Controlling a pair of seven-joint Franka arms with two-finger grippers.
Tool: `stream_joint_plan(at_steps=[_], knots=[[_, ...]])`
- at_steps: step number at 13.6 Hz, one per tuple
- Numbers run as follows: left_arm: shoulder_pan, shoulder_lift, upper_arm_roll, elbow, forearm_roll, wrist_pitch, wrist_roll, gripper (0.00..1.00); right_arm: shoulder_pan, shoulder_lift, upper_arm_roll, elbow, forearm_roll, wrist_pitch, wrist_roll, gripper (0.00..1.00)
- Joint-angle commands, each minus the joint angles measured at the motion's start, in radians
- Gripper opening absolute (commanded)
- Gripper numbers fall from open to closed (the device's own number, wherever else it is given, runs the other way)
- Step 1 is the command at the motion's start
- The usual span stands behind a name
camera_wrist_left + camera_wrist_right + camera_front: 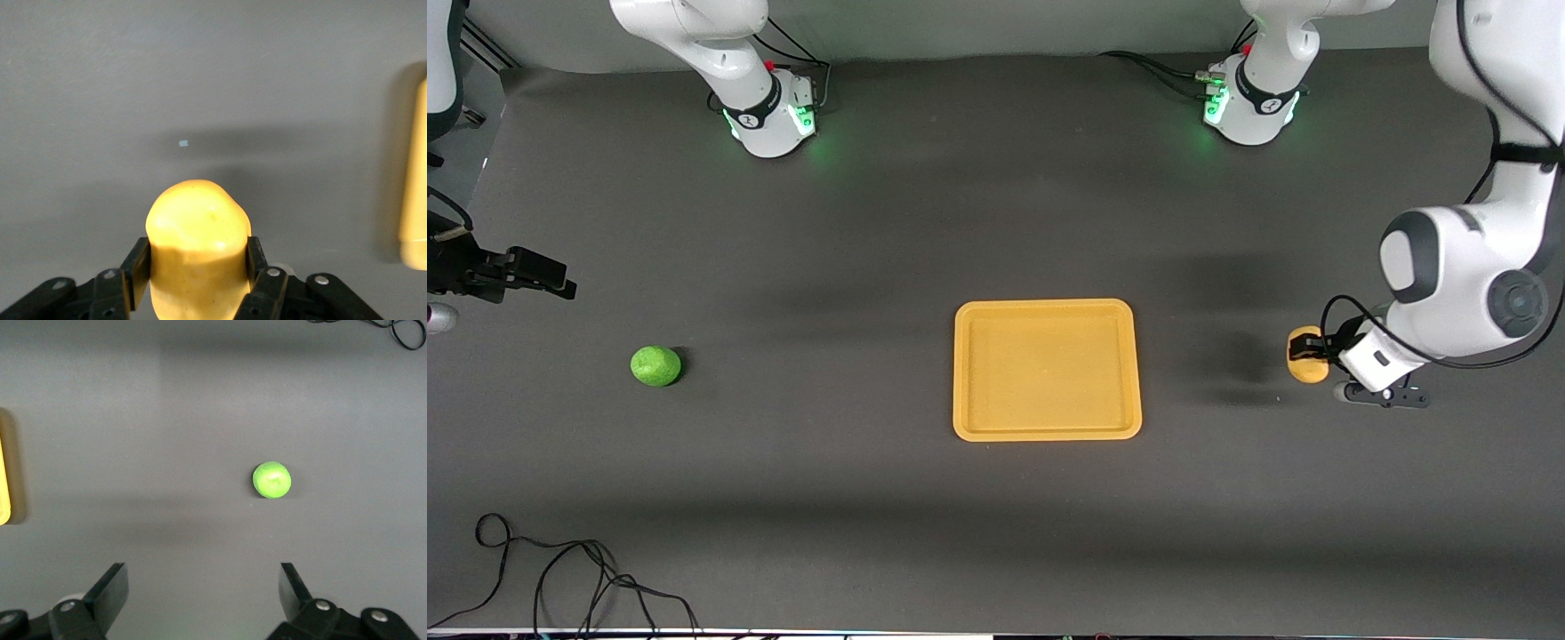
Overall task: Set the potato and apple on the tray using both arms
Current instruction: 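Close the left gripper on the yellow potato and lift it, then carry the potato over the tray and lower it with the left gripper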
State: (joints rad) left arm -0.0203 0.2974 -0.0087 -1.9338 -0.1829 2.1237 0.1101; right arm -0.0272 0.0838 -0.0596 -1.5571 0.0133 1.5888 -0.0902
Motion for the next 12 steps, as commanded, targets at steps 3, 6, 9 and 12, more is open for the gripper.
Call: stream_joint_plan(at_steps=[3,6,9,12], knots=[[-0.248,0.038,0.006,0.039,-0.023,0.051,-0.347,0.41,-0.002,-0.035,-0.011,-0.067,-0.015,0.052,0.004,1.00],[-0.397,0.126,0.007,0.087,-0.021,0.212,-0.582,0.41,0.000,-0.056,-0.070,-0.113,-0.027,0.088,-0.080,1.00],[-0.475,0.245,0.007,0.156,-0.021,0.228,-0.626,0.40,0.001,-0.139,-0.184,-0.250,-0.029,0.203,-0.287,1.00],[-0.487,0.287,0.007,0.161,-0.012,0.256,-0.622,0.40,0.001,-0.174,-0.255,-0.311,-0.029,0.237,-0.357,1.00]])
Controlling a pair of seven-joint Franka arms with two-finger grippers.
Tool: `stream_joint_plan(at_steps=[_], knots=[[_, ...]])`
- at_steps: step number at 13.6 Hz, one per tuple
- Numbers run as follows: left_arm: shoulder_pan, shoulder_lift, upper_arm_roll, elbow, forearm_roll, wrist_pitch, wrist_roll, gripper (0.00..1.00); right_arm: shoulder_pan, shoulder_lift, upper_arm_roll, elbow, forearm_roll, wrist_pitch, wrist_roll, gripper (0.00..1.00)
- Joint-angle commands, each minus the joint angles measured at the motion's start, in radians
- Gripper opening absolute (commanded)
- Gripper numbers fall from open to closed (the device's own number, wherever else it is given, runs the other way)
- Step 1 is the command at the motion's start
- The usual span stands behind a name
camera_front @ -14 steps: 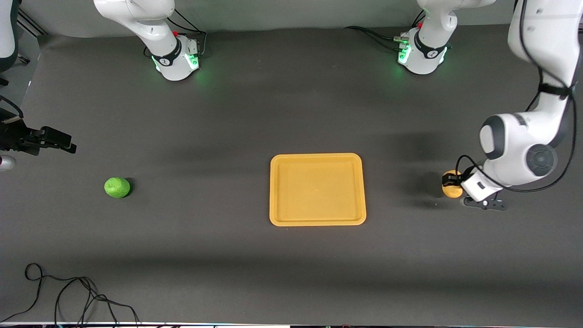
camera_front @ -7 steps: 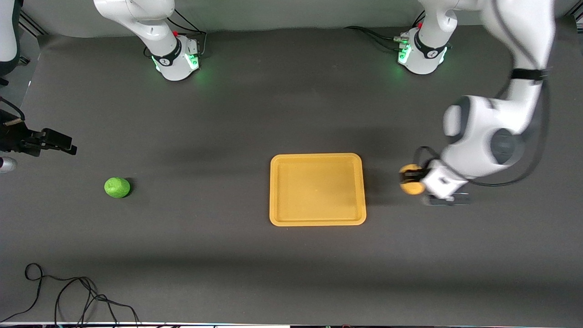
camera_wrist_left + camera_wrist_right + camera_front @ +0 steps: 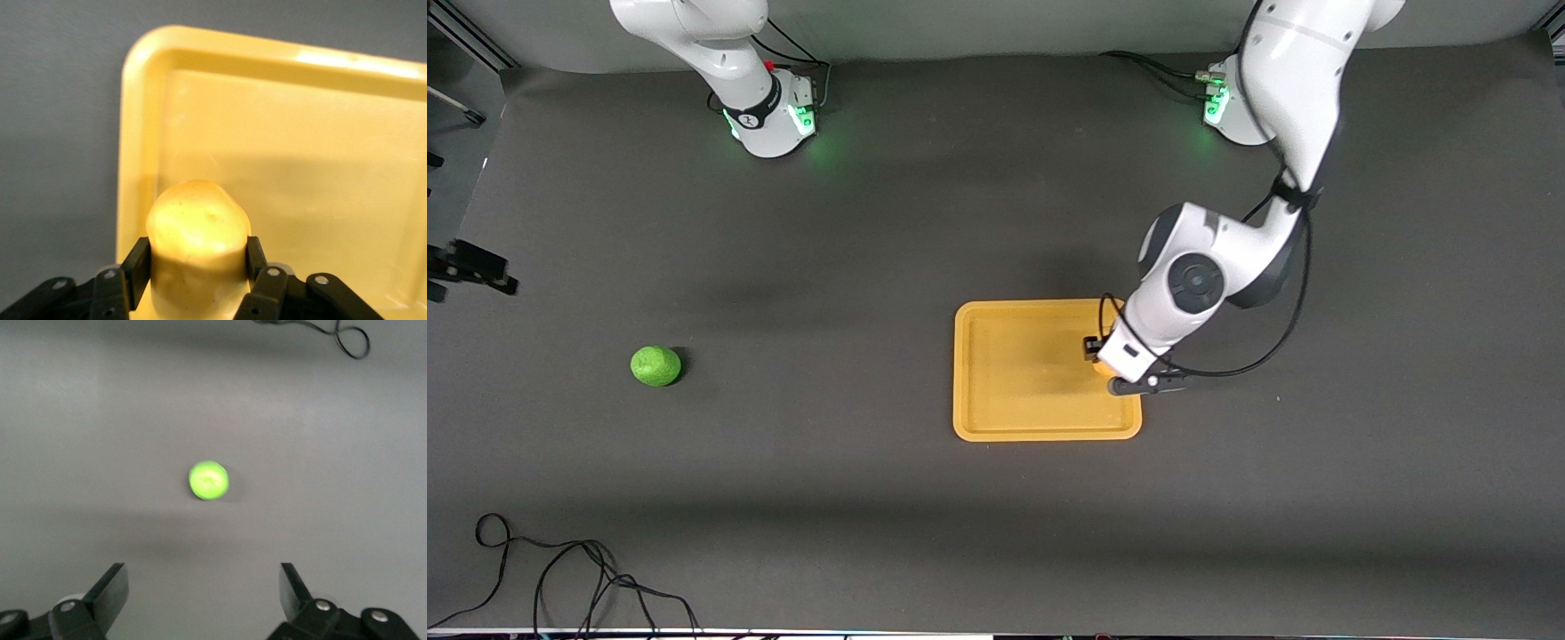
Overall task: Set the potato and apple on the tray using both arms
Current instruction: 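Carry the potato over the tray and lower it with the left gripper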
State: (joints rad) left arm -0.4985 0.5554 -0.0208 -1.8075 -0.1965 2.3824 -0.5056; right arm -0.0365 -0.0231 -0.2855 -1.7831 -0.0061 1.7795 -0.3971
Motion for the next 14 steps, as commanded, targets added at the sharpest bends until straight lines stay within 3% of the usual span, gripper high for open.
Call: stream_joint_plan(at_steps=[1,2,3,4,5,8,10,12,14], knots=[[-0.008,0.035,0.019,0.033,0.005,-0.003,-0.007,0.40,0.010,-0.064,-0.035,-0.085,-0.009,0.055,-0.060,1.00],[-0.008,0.040,0.019,0.034,0.005,-0.003,-0.007,0.40,0.012,-0.052,-0.035,-0.087,-0.009,0.070,-0.060,1.00],[-0.008,0.040,0.019,0.034,0.005,-0.003,-0.005,0.47,0.014,-0.045,-0.035,-0.091,-0.009,0.090,-0.060,1.00],[-0.008,0.040,0.019,0.034,0.005,-0.003,-0.004,0.83,0.015,-0.028,-0.032,-0.101,-0.009,0.112,-0.058,1.00],[-0.009,0.040,0.019,0.037,0.006,-0.002,-0.001,1.00,0.017,-0.015,-0.030,-0.113,-0.003,0.126,-0.052,1.00],[0.004,-0.021,0.019,0.037,-0.006,-0.041,-0.010,1.00,0.076,0.015,-0.029,-0.179,0.009,0.236,-0.029,1.00],[0.023,-0.128,0.030,0.039,-0.003,-0.194,0.010,1.00,0.095,0.040,-0.029,-0.284,0.011,0.392,-0.026,1.00],[0.115,-0.246,0.025,0.037,0.006,-0.346,0.077,0.99,0.093,0.051,-0.030,-0.381,0.012,0.533,-0.026,1.00],[0.184,-0.346,0.028,0.034,0.011,-0.472,0.168,0.99,0.093,0.112,-0.032,-0.432,0.069,0.645,-0.038,1.00]])
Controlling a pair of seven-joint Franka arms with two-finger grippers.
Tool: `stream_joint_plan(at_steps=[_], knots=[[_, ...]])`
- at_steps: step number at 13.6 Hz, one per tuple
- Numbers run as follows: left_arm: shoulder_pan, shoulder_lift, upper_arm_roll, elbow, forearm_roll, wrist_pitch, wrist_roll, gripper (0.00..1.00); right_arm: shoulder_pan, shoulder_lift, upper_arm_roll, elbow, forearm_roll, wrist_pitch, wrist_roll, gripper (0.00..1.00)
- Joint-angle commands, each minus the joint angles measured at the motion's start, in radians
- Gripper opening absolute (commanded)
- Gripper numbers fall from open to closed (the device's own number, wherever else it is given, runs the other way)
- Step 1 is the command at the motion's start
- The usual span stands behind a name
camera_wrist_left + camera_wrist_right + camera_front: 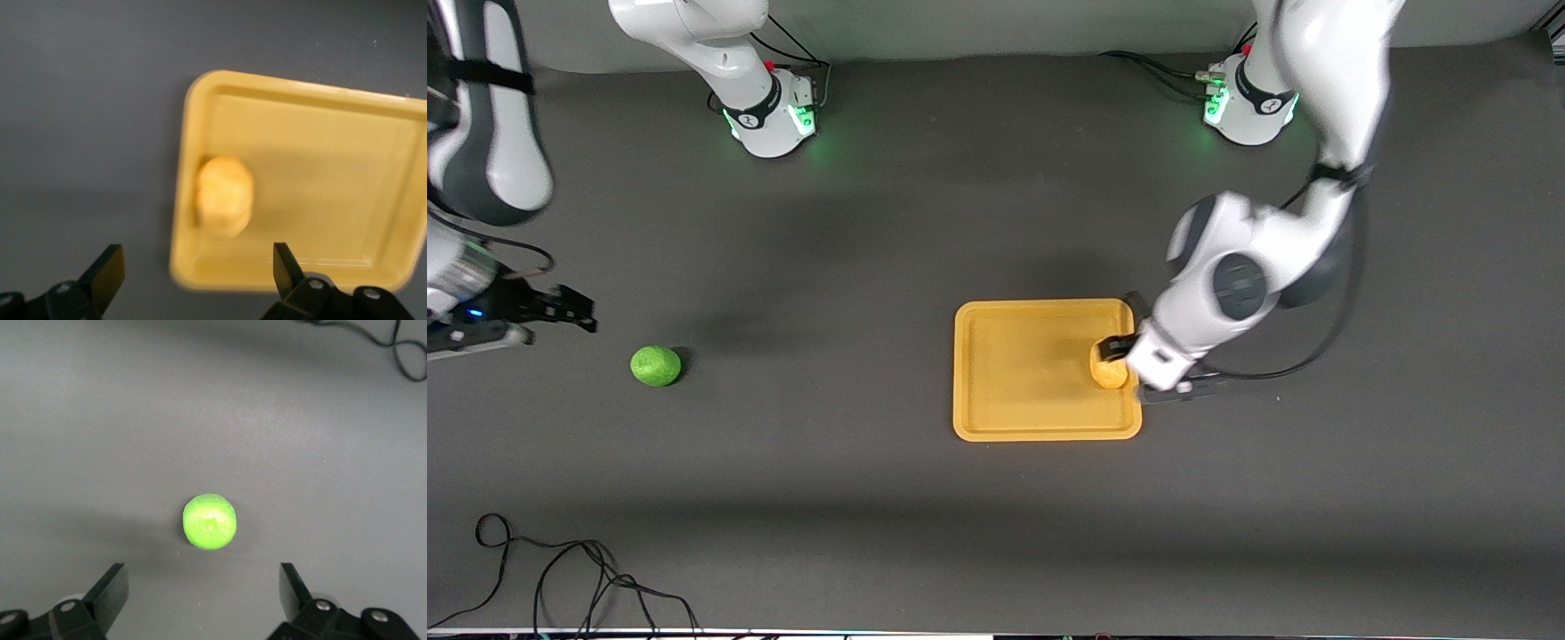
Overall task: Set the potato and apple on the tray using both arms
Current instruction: 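Release the potato and withdraw the left gripper while the right gripper reaches the apple, then close the right gripper on the green apple and lift it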
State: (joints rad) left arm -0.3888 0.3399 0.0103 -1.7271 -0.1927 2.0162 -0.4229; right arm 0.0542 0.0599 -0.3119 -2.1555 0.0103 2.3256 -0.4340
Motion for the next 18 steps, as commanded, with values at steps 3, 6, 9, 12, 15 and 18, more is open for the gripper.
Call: stream_joint_plan(at_steps=[3,6,9,12,15,18], knots=[[0.138,-0.231,-0.001,-0.093,0.174,-0.148,0.119,0.98,-0.004,0.158,-0.007,-0.063,0.140,0.185,-0.055,1.00],[0.247,-0.343,-0.003,-0.233,0.185,-0.099,0.287,0.88,-0.008,0.257,-0.007,-0.058,0.214,0.273,-0.144,1.00],[0.339,-0.375,-0.001,-0.259,0.190,-0.091,0.402,0.92,-0.007,0.339,-0.006,-0.055,0.215,0.365,-0.150,1.00],[0.381,-0.381,-0.001,-0.183,0.190,-0.106,0.414,1.00,-0.004,0.354,-0.003,-0.053,0.215,0.350,-0.150,1.00],[0.399,-0.358,-0.001,-0.044,0.196,-0.235,0.408,1.00,-0.005,0.367,-0.001,-0.046,0.215,0.340,-0.149,0.56],[0.421,-0.305,-0.001,0.110,0.197,-0.405,0.403,1.00,-0.004,0.365,-0.001,0.018,0.215,0.263,-0.146,0.36]])
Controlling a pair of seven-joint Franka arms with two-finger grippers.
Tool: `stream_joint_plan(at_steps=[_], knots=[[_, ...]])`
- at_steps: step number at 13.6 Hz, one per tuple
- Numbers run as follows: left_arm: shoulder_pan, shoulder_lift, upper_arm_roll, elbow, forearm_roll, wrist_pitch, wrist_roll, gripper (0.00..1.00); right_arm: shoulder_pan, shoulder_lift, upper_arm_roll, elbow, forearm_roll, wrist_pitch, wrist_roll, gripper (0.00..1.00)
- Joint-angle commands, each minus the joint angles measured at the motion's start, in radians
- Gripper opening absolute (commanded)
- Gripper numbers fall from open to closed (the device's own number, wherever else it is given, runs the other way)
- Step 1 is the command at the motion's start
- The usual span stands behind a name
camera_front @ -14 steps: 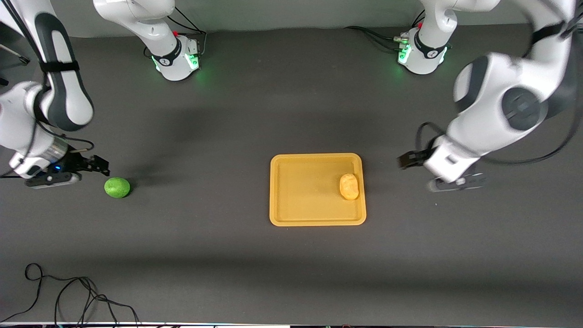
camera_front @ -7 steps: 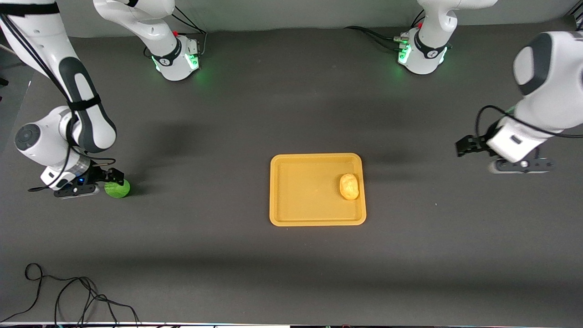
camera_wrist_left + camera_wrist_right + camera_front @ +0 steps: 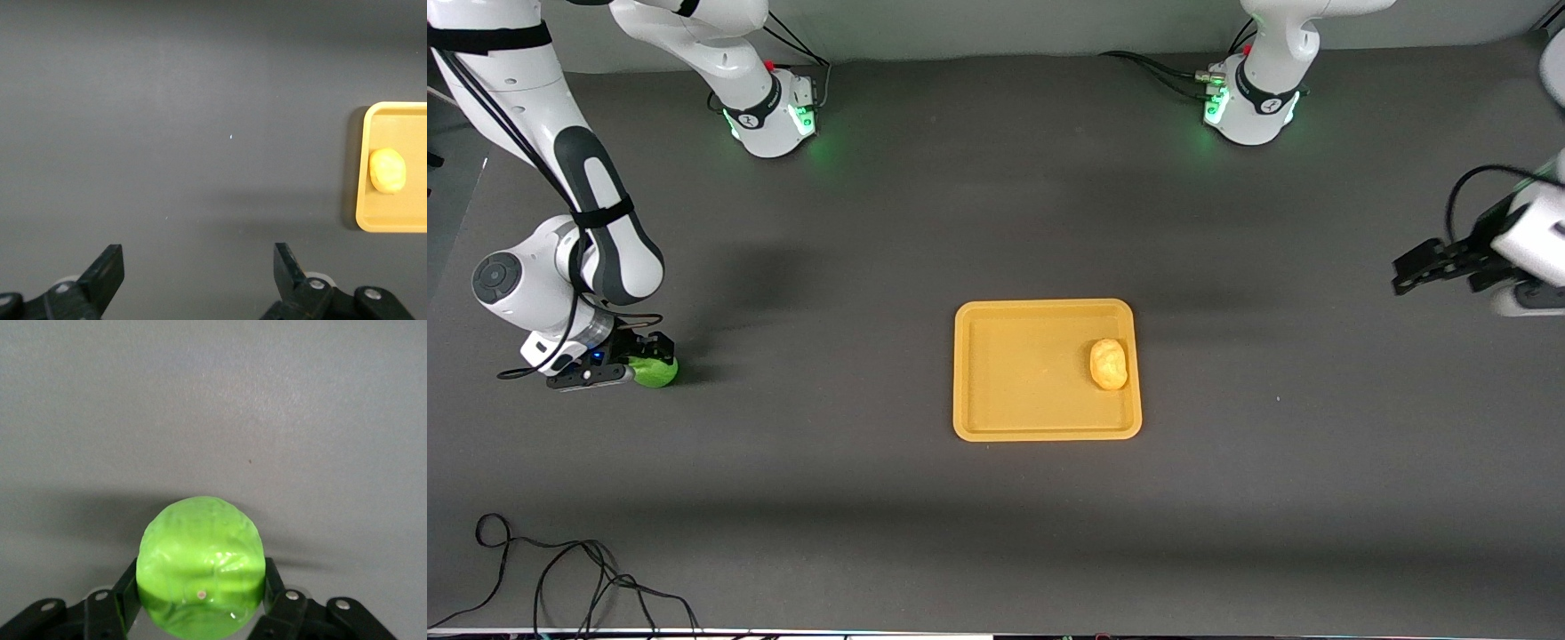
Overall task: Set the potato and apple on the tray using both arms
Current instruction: 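Close the right gripper on the green apple and lift it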
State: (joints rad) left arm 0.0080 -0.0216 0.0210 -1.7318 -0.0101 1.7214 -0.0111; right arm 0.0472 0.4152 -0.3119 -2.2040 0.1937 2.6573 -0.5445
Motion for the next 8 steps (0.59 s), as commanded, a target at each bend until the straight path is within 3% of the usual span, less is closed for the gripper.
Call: stream_joint_plan(at_steps=[1,8], knots=[[0.035,0.066,-0.012,0.123,0.006,-0.129,-0.009,1.00,0.006,-0.001,-0.001,0.117,0.032,-0.144,-0.032,0.36],[0.032,0.072,-0.019,0.189,-0.002,-0.115,-0.009,1.00,0.013,-0.050,-0.010,0.591,0.010,-0.684,0.004,0.34]])
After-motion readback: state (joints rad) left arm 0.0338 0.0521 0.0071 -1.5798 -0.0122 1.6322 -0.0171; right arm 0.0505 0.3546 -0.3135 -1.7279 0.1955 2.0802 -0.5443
